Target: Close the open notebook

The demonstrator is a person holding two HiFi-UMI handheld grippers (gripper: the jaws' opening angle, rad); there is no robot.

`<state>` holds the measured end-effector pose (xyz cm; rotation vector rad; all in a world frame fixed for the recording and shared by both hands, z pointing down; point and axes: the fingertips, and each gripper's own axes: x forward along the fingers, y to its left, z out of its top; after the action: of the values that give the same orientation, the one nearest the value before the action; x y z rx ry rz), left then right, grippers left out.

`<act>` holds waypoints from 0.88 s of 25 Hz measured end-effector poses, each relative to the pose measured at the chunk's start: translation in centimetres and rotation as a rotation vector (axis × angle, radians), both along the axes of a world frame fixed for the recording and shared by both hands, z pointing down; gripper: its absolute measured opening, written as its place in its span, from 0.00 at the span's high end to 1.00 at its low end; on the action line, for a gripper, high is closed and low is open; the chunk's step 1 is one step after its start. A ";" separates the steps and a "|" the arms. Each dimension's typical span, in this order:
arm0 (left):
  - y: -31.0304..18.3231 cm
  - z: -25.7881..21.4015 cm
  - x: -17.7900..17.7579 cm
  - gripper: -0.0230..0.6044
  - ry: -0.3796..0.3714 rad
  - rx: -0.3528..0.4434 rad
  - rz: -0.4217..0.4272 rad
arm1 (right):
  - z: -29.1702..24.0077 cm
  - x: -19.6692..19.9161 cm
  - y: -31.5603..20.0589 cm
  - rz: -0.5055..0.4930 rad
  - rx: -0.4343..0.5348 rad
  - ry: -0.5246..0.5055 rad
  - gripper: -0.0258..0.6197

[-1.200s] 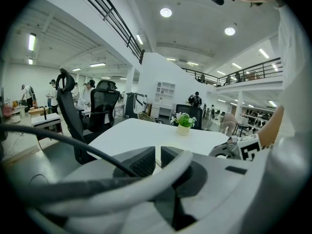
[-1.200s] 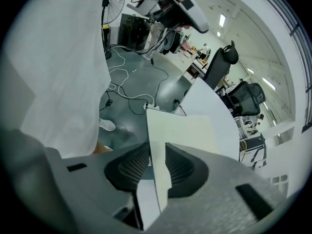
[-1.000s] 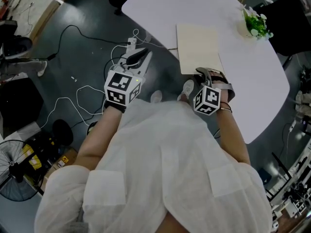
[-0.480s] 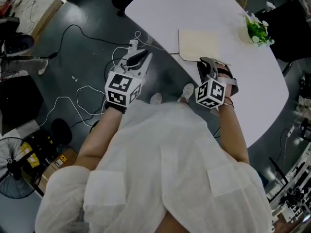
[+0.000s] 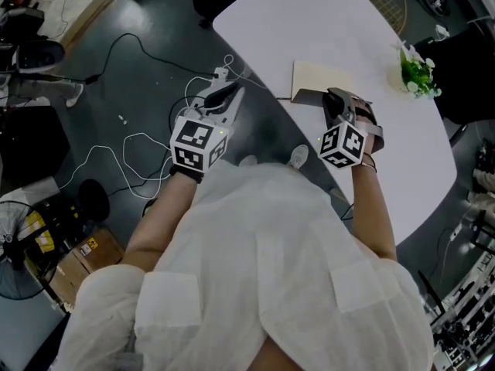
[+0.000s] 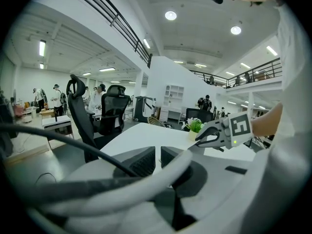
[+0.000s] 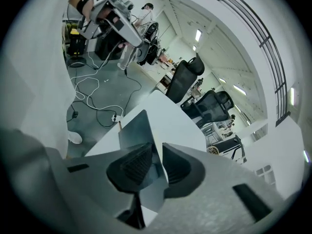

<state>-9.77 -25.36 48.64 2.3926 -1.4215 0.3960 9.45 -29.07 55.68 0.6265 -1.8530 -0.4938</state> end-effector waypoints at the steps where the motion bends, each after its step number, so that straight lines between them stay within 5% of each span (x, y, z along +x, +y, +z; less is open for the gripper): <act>1: -0.1 -0.1 -0.1 0.91 0.001 0.001 -0.007 | -0.3 0.0 -0.6 0.007 0.007 -0.008 0.86; 22: -0.8 -0.6 1.7 0.91 0.015 0.019 -0.019 | -3.3 2.7 -2.8 0.164 0.032 -0.167 0.90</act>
<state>-8.09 -26.16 48.00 2.3900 -1.4464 0.3612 12.12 -31.89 52.37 0.8548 -1.9329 -0.3729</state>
